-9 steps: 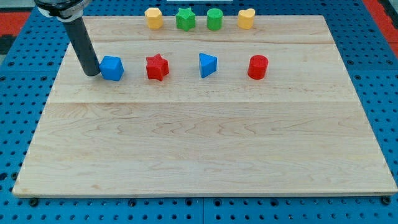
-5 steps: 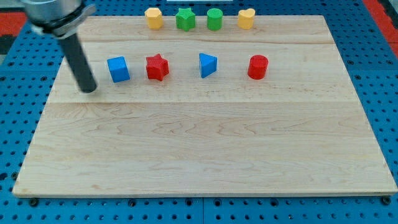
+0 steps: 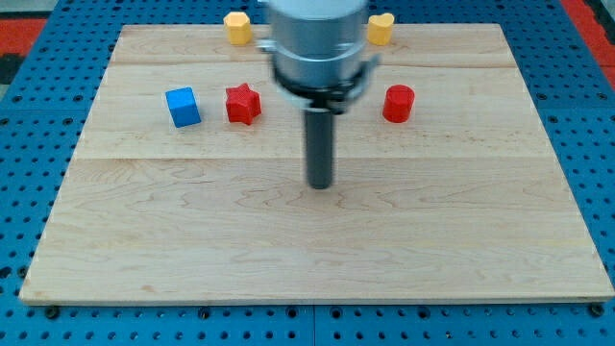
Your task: Push the yellow heart into the green circle
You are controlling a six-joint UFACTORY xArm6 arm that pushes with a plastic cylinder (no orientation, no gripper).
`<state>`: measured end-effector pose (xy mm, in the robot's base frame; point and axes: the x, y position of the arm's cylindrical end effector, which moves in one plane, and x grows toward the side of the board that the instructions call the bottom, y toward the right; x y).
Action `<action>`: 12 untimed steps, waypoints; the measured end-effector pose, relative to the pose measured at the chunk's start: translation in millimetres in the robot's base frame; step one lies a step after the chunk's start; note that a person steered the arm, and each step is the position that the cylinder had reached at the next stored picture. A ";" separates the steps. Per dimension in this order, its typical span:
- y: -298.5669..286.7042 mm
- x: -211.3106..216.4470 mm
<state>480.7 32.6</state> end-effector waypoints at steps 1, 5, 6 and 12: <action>48.4 7.3; 301.6 -29.1; 311.6 -40.4; 74.1 -275.4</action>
